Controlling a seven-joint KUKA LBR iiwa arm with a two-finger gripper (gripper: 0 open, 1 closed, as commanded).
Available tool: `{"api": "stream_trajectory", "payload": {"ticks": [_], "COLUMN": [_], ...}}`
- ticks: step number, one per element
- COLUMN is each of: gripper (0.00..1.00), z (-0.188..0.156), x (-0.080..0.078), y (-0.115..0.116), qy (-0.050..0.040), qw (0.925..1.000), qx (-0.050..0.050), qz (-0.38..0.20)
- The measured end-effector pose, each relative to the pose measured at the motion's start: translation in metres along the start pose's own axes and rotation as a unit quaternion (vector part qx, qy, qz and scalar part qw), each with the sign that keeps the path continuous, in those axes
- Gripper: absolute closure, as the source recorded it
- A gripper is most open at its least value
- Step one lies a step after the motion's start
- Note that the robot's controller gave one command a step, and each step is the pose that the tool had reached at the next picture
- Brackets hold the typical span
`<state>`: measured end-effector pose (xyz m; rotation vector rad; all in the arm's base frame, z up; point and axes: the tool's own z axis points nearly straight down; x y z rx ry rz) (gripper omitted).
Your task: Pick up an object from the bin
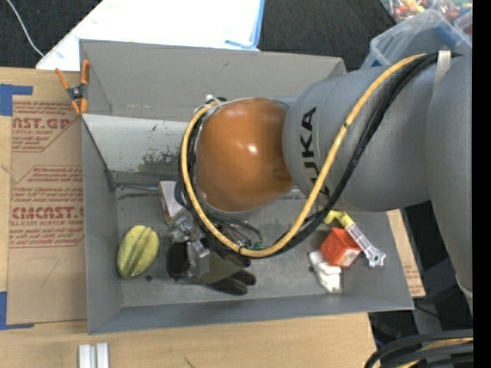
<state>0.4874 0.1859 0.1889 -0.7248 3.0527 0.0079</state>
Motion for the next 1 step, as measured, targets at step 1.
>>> {"api": "stream_trajectory", "payload": {"ticks": [1], "gripper": [1.00], "z": [-0.0827], "x": [-0.0210], "y": [0.0063], "qy": [0.0013], "qw": [0.9998], "qx": [0.001], "qz": [0.019]}}
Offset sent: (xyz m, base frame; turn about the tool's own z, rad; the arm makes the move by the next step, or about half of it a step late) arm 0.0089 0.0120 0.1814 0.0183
